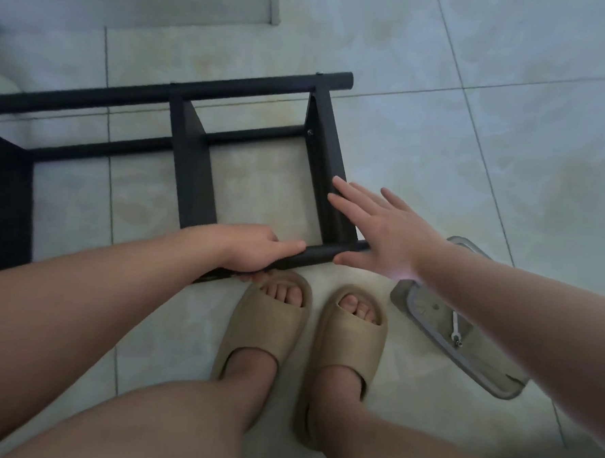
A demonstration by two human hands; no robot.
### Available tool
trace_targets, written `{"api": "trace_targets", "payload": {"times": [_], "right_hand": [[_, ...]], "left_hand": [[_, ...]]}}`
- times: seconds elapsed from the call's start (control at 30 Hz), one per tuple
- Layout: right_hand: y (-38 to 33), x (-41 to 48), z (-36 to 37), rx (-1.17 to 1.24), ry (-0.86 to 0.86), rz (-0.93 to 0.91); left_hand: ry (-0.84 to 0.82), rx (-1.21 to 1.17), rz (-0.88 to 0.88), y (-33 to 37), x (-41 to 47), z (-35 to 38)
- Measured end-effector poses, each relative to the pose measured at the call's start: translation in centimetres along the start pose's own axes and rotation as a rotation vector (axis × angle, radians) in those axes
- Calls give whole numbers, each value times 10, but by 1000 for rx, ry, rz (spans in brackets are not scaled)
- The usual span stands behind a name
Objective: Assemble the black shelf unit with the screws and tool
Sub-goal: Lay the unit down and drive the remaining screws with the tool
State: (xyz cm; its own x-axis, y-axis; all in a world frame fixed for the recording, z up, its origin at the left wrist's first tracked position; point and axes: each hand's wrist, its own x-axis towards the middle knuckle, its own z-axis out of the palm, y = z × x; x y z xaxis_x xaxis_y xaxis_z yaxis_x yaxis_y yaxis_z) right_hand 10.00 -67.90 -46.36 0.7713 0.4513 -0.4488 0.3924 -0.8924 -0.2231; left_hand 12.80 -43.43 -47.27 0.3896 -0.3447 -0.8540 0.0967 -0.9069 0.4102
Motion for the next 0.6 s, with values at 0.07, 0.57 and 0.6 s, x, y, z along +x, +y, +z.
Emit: {"api": "trace_targets", "payload": {"times": [0.07,0.57,0.6], "right_hand": [[-11,-3,-14,-12,-89,59],[-79,-57,-161,115,129,224],[-82,-62,-166,129,153,238]], "left_hand": [[2,73,9,0,-20,-1],[637,241,233,50,-155,-97],[656,260,238,53,-162,-98]]}}
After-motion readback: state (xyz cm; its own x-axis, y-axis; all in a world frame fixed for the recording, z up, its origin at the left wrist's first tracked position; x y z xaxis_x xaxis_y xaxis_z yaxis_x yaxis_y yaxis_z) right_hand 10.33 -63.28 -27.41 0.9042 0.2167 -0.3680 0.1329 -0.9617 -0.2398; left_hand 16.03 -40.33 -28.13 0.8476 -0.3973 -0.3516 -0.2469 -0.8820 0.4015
